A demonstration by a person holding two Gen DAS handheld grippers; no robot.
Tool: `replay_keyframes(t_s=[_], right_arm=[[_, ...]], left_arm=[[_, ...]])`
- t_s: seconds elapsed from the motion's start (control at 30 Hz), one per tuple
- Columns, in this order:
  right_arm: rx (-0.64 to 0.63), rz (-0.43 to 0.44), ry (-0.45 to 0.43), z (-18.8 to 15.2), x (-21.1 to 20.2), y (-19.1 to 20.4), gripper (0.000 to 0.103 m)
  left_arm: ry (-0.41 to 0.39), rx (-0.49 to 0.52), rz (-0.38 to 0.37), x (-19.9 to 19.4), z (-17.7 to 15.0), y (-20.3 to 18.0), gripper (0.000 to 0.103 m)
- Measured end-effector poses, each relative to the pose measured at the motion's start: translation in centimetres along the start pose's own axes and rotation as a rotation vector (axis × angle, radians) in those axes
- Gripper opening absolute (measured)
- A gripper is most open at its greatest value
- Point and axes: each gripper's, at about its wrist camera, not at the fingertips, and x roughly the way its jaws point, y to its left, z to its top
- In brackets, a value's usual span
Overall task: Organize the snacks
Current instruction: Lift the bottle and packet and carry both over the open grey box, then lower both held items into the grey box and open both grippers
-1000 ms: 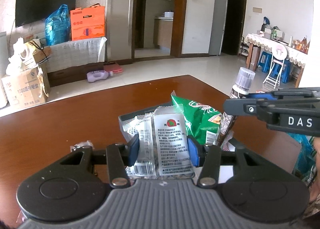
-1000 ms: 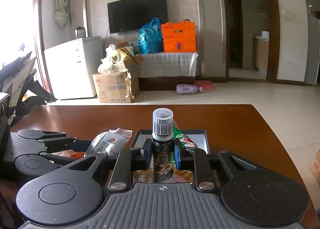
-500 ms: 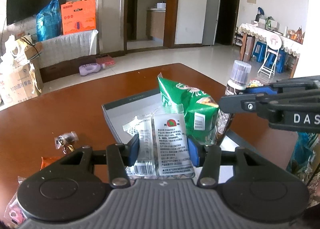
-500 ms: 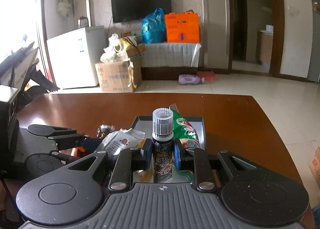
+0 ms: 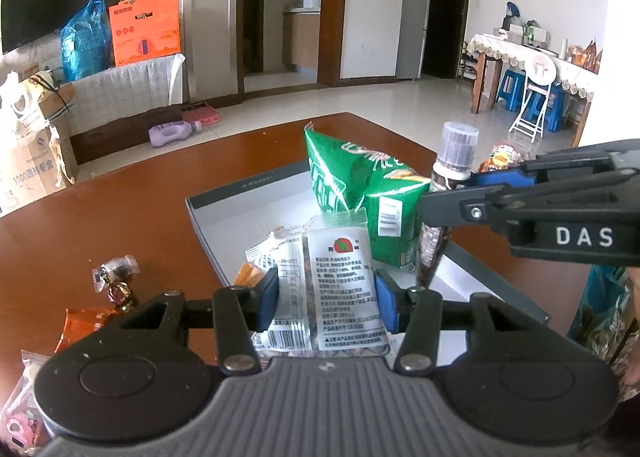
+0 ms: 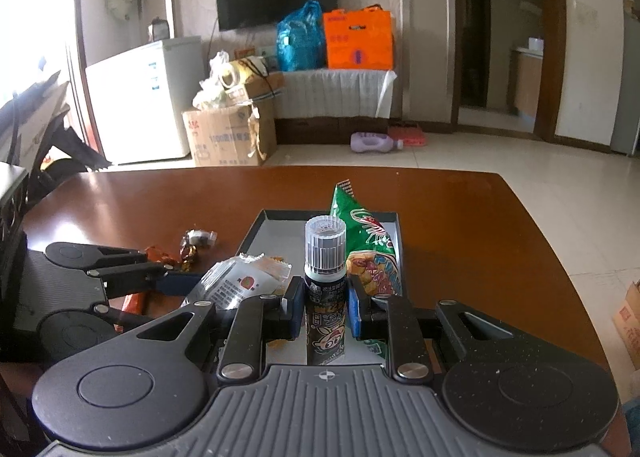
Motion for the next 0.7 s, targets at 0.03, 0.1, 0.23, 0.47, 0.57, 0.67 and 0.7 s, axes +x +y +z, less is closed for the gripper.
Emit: replay_keyframes(t_s=[0.03,0.1,0.23,0.47,0.57,0.67,0.7], right_arm=[[-0.003,0.002,0.001,0.1,0.2,0.2,0.024],[-0.01,0.004,0.003,0.1,0.4,0.4,0.024],[-0.01,0.009,0.004,-0.1,1.0,0.6,0.024],[0.006,0.01,0.012,-0.6,2.1,0.2,0.024],[0.011,0.014,0.006,-0.8,2.4,0.0,0.024],[0.024,0.017,-0.005,-0.8,2.6,-0.3,0.025],[0.023,0.019,-0.006,-0.7,2.8,-0.3,0.025]], left_arm=[[0.003,0.001,-0.002,0.2,-0.1,0.0,0.048],[0.008,0.005,-0.001,0.5,-0.3,0.0,0.048],[0.001,0.009,-0.001,0.8,-0.4,0.1,0.048],[-0.017,0.007,-0.005,1.3,-0.7,0.2,0.048],[-0.018,0.021,0.001,1.6,-0.7,0.1,0.048],[-0.018,0.026,0.006,2.0,-0.7,-0.1,0.048],[-0.02,0.028,0.007,2.1,-0.7,-0.1,0.048]])
